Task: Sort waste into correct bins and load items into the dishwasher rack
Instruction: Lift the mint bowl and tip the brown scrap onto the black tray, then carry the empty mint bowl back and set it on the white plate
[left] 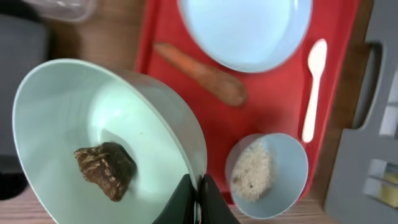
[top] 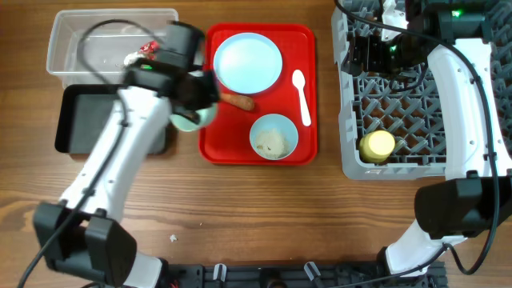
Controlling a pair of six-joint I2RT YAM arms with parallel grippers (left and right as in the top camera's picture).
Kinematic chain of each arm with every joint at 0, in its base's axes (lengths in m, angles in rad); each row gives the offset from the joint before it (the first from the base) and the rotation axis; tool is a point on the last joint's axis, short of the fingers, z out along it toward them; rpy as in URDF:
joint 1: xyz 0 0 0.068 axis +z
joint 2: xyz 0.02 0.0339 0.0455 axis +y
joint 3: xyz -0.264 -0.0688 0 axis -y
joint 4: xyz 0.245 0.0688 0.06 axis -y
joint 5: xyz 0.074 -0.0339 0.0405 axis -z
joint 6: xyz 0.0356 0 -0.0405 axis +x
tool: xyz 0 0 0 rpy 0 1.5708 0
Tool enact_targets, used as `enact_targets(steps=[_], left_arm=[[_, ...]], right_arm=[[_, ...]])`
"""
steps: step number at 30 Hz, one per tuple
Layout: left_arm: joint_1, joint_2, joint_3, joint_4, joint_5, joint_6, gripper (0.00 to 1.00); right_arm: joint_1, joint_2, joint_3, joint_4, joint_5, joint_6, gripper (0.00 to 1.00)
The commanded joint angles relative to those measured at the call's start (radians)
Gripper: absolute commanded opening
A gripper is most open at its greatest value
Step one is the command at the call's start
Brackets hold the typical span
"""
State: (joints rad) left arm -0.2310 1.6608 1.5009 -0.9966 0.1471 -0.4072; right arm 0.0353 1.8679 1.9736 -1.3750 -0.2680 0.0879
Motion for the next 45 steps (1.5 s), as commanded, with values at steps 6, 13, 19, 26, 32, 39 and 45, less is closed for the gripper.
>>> enact_targets(steps=[6,13,19,26,32,39,45], left_arm=[[0.432,-0.025,0.005,-0.03,0.54,0.353,0.04],[0.687,0.034,0.005,-0.037,0.879,0.555,0.04],[0.841,0.154,0.005,-0.066,1.121,0.669,0.04],[0.929,0.33,0.005,-0.083,1.3,0.673,0.04],[0.943,0.427,0.005,-0.099,1.43,0.661,0.04],[0.943,0.43,0.005,-0.166,1.43,0.661,0.04],[0.935,0.419,0.005,-0.216,1.429,0.664,0.04]], right_arm=[[0.006,-0.016,0.016,0.001,0.013,-0.021,0.93],[0.006,-0.016,0.016,-0.002,0.013,-0.035,0.93],[0.006,-0.016,0.016,-0.005,0.013,-0.035,0.93],[0.006,-0.016,0.016,-0.006,0.013,-0.036,0.93],[0.006,-0.016,0.016,-0.008,0.014,-0.037,0.93],[0.006,-0.016,0.016,-0.01,0.014,-0.036,0.93],[0.006,-0.016,0.016,-0.011,0.025,-0.037,0.93]])
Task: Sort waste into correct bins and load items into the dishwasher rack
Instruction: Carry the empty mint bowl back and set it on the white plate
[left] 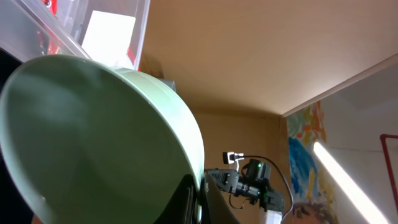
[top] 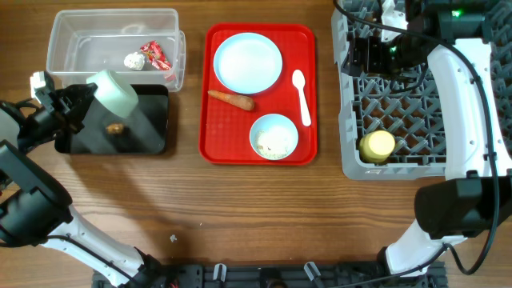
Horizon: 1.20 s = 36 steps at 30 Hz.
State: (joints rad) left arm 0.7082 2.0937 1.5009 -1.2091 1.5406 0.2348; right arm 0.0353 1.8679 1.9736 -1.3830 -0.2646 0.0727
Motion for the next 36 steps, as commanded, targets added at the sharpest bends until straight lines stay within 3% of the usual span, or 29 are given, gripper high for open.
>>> enact_targets(steps=[1,5,10,13,16,19,23,26,36], left_arm=[[-0.012,-0.026,0.005,-0.004,0.036,0.029,0.04],[-0.067,-0.109,0.014,-0.001,0.023,0.084,0.04],[-0.23,-0.24,0.099,0.054,-0.142,0.047,0.04],[-0.416,-0.312,0.14,0.185,-0.389,-0.039,0.04],[-0.626,-0.341,0.141,0.342,-0.763,-0.13,0.04],[-0.86,-0.312,0.141,0.46,-1.155,-0.135,0.04],[-1.081,-0.212,0.141,0.576,-1.517,-0.118,0.04],[-1.176,-0.113,0.141,0.629,-1.627,-0.105,0.04],[-1.196,0.066,0.141,0.809,-1.629,-0.109,0.05]], right_arm=[[0.006,-0.016,0.016,-0.002,0.021,-0.021,0.93],[0.006,-0.016,0.016,-0.005,0.021,-0.021,0.93],[0.006,-0.016,0.016,-0.013,0.021,-0.019,0.93],[0.006,-0.016,0.016,-0.013,0.02,-0.012,0.93],[0.007,-0.016,0.016,-0.013,0.02,0.009,0.93],[0.006,-0.016,0.016,-0.016,0.02,0.01,0.93],[0.007,-0.016,0.016,-0.02,0.02,0.009,0.93],[0.007,-0.016,0.016,-0.021,0.021,0.008,0.93],[0.007,-0.016,0.016,-0.016,0.021,0.006,0.93]])
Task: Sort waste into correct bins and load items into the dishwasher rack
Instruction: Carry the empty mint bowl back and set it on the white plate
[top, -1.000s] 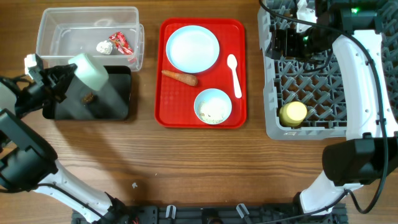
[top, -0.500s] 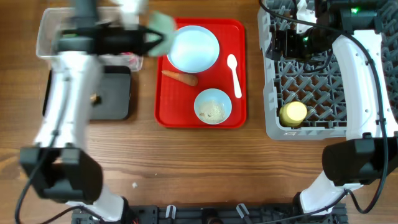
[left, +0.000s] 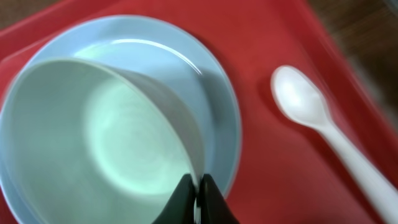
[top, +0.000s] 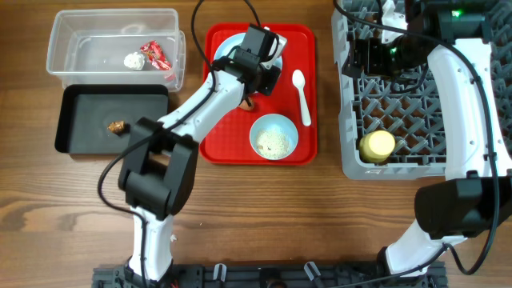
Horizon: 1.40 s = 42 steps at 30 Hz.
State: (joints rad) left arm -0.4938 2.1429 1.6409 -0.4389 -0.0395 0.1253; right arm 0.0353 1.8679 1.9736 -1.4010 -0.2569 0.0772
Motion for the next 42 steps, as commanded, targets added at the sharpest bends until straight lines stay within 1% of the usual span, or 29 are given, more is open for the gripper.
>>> enact_targets(steps=[1,2,3,5,7,9,11,13,14,16,19,22,25,26,28,31,33,36,38,41,42], left_arm=[[0.007,0.019,0.001,0.053,-0.048,0.0,0.09],[0.007,0.019,0.001,0.061,-0.048,0.0,0.15],[0.007,0.019,0.001,0.066,-0.048,0.001,0.26],[0.007,0.019,0.001,0.06,-0.048,0.001,0.69],[0.007,0.019,0.001,0.043,-0.048,0.0,0.89],[0.007,0.007,0.002,0.015,-0.048,0.0,1.0],[0.007,-0.024,0.002,-0.02,-0.048,-0.005,1.0],[0.006,-0.066,0.002,-0.053,-0.046,-0.049,1.0],[0.006,-0.103,0.002,-0.084,-0.016,-0.089,1.0],[0.006,-0.163,0.002,-0.141,0.091,-0.089,1.0],[0.006,-0.23,0.002,-0.234,0.207,-0.089,1.0],[-0.012,-0.253,0.001,-0.347,0.339,-0.089,1.0],[-0.056,-0.24,0.0,-0.424,0.39,-0.08,0.95],[-0.086,-0.233,-0.001,-0.454,0.382,-0.069,0.93],[-0.129,-0.225,-0.001,-0.48,0.354,-0.062,0.85],[-0.206,-0.209,-0.001,-0.483,0.325,-0.07,0.83],[-0.243,-0.197,-0.001,-0.48,0.304,-0.103,0.83],[-0.29,-0.163,-0.001,-0.479,0.179,-0.22,0.83],[-0.309,-0.13,-0.001,-0.475,0.124,-0.267,0.83],[-0.32,-0.086,-0.001,-0.461,0.076,-0.325,0.78],[-0.32,-0.068,-0.001,-0.454,0.058,-0.347,0.72]], right_arm=[[0.007,-0.016,0.016,0.002,0.013,0.001,0.93],[0.007,-0.016,0.016,0.002,0.013,0.002,0.93],[0.007,-0.016,0.016,0.002,0.013,0.002,0.93],[0.007,-0.016,0.016,0.002,0.013,0.002,0.93],[0.006,-0.016,0.016,0.002,0.013,0.002,0.93],[0.006,-0.016,0.016,0.002,0.014,0.001,0.93],[0.006,-0.016,0.016,0.003,0.017,0.0,0.93],[0.006,-0.016,0.016,0.007,0.026,0.001,0.93],[0.006,-0.016,0.016,0.014,0.029,0.001,0.93],[0.006,-0.016,0.016,0.029,0.028,0.002,0.94],[0.006,-0.016,0.016,0.048,0.028,0.005,0.94],[0.006,-0.016,0.016,0.058,0.028,0.004,0.94],[0.006,-0.016,0.016,0.06,0.028,0.004,0.94],[0.006,-0.016,0.016,0.059,0.028,0.004,0.93],[0.006,-0.016,0.016,0.059,0.028,0.004,0.93],[0.006,-0.016,0.016,0.058,0.028,0.004,0.94],[0.006,-0.016,0.016,0.056,0.028,0.004,0.93],[0.006,-0.016,0.016,0.055,0.028,0.004,0.94],[0.007,-0.016,0.016,0.054,0.028,0.004,0.94],[0.006,-0.016,0.016,0.05,0.028,0.004,0.94],[0.006,-0.016,0.016,0.047,0.028,0.004,0.94]])
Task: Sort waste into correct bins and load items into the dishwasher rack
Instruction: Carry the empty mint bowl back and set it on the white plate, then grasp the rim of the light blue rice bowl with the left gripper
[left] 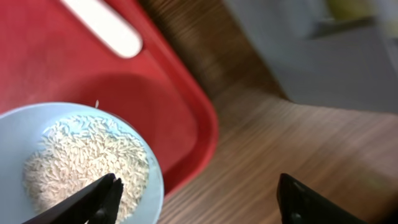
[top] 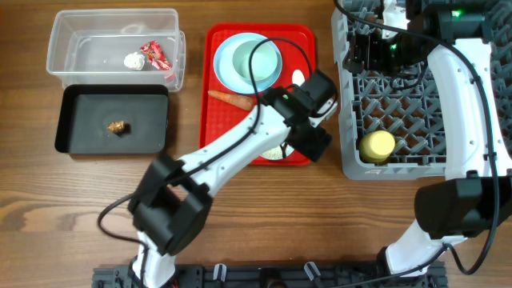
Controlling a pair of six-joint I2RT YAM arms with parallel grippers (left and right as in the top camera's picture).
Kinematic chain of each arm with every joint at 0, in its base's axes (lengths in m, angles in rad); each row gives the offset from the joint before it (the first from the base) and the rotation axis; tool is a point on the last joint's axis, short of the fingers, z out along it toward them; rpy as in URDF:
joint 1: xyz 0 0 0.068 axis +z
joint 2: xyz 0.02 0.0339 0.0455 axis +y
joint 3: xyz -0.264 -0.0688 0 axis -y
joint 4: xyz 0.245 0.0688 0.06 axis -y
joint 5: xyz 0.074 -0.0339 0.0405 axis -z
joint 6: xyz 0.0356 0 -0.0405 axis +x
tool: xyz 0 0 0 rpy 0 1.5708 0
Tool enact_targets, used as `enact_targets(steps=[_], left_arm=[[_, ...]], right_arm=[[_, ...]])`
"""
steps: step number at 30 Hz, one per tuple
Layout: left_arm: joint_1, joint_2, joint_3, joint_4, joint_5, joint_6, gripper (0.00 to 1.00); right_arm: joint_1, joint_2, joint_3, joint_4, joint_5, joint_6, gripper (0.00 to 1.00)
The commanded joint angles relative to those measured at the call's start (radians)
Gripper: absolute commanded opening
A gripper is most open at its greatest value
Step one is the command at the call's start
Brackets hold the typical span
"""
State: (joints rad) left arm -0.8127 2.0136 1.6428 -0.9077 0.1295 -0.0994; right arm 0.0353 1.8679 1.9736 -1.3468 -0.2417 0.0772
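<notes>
My left gripper (left: 199, 200) is open, low over the front right corner of the red tray (left: 186, 99). One finger hangs over the blue bowl of rice (left: 81, 162), the other over the wood. An empty green bowl (top: 256, 62) stands on the blue plate (top: 226, 50) at the back of the tray. In front of the plate lies a carrot (top: 232, 99); the white spoon (left: 102, 25) is to its right. My right gripper (top: 372, 50) is over the back of the dishwasher rack (top: 416, 112); its fingers are too dark to read.
A yellow cup (top: 376, 146) lies in the front of the rack. The black bin (top: 80, 120) at the left holds a brown food scrap (top: 118, 126). Behind it, the clear bin (top: 88, 32) holds a red wrapper (top: 152, 54) and a white wad (top: 134, 60).
My left gripper has let go of the green bowl, which now stands on the blue plate. The gripper has moved to the tray's front right corner and is open by the rice bowl.
At first my left gripper held the green bowl with a brown scrap in it, left of the tray. Then the bowl was tipped over the black bin and the scrap lay there. Then the empty bowl was over the blue plate; now it rests there, released.
</notes>
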Motion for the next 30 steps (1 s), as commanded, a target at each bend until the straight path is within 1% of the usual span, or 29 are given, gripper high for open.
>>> enact_targets(steps=[1,2,3,5,7,10,13,14,16,19,22,25,27,29,30], left_arm=[[-0.001,0.074,-0.003,0.019,-0.125,-0.144,0.69],[-0.001,0.083,-0.003,0.023,-0.135,-0.157,0.66],[0.0,0.095,-0.003,0.029,-0.148,-0.175,0.64],[-0.001,0.113,-0.003,0.04,-0.154,-0.179,0.63],[-0.001,0.119,-0.003,0.04,-0.154,-0.179,0.57],[-0.001,0.119,-0.003,0.041,-0.154,-0.179,0.42],[-0.004,0.119,-0.003,0.043,-0.156,-0.179,0.15],[-0.006,0.121,-0.003,0.044,-0.159,-0.179,0.11],[-0.016,0.132,-0.003,0.048,-0.183,-0.18,0.07],[-0.034,0.147,-0.003,0.051,-0.226,-0.201,0.09],[-0.043,0.147,-0.003,0.051,-0.24,-0.201,0.14],[-0.043,0.147,-0.003,0.052,-0.24,-0.201,0.23],[-0.043,0.147,-0.003,0.051,-0.24,-0.201,0.28],[-0.043,0.15,-0.003,0.054,-0.24,-0.201,0.27],[-0.043,0.153,-0.003,0.055,-0.24,-0.201,0.23]], right_arm=[[0.007,-0.016,0.016,-0.009,0.013,0.003,0.94],[0.006,-0.016,0.016,-0.01,0.013,0.004,0.94],[0.007,-0.016,0.016,-0.012,0.013,0.003,0.93],[0.006,-0.016,0.016,-0.015,0.013,0.002,0.94],[0.006,-0.016,0.016,-0.017,0.013,0.001,0.93],[0.006,-0.016,0.016,-0.019,0.013,0.002,0.94],[0.007,-0.016,0.016,-0.019,0.013,0.002,0.94],[0.006,-0.016,0.016,-0.019,0.013,0.003,0.93],[0.006,-0.016,0.016,-0.02,0.013,0.002,0.94],[0.006,-0.016,0.016,-0.025,0.013,0.002,0.93],[0.006,-0.016,0.016,-0.026,0.013,0.001,0.94],[0.006,-0.016,0.016,-0.026,0.013,0.001,0.94],[0.007,-0.016,0.016,-0.026,0.013,0.001,0.93],[0.007,-0.016,0.016,-0.026,0.013,0.001,0.93],[0.006,-0.016,0.016,-0.026,0.013,0.001,0.93]])
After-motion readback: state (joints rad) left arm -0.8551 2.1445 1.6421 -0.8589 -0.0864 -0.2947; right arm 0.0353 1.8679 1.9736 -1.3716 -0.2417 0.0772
